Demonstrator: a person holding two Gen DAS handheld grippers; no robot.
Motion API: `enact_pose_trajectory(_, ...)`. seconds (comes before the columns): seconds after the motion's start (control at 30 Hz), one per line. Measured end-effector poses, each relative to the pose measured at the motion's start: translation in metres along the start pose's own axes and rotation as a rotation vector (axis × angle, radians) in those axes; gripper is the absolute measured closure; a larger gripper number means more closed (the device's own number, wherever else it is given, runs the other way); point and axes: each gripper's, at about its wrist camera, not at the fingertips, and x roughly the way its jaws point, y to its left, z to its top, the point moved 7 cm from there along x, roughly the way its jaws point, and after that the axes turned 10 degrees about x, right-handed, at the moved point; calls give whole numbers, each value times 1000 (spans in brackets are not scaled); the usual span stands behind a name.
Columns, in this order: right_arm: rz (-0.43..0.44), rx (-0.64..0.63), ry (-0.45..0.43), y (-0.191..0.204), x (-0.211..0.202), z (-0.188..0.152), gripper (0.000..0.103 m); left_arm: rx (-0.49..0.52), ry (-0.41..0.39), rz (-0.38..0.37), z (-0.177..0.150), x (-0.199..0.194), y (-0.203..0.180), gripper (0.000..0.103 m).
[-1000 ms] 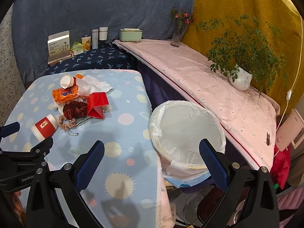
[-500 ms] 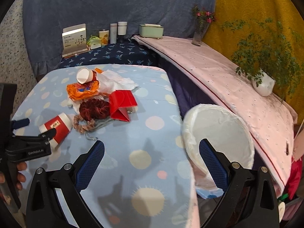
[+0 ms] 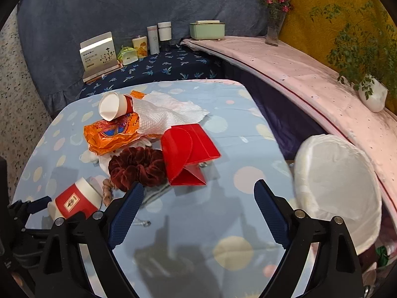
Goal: Collect trash
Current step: 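Grasp the red-and-white paper cup with the left tool while the right tool grasps the red paper, then carry the cup and red paper over the bin and open both tools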
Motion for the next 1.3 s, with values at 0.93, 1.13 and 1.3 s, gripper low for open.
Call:
enact_pose_trajectory(0.93,123,-29,48,15,46,11,102,49,-86,9,28,-34,-15,22)
enact_pose_trajectory(1.13,136,-21,-1,8,20,29,102,77,-122,3,38,-51,-32,23)
enact_pose_trajectory(1.3,127,-18,-39,-5,-5,46,102,111,-152,-12,48,-65,-53,23)
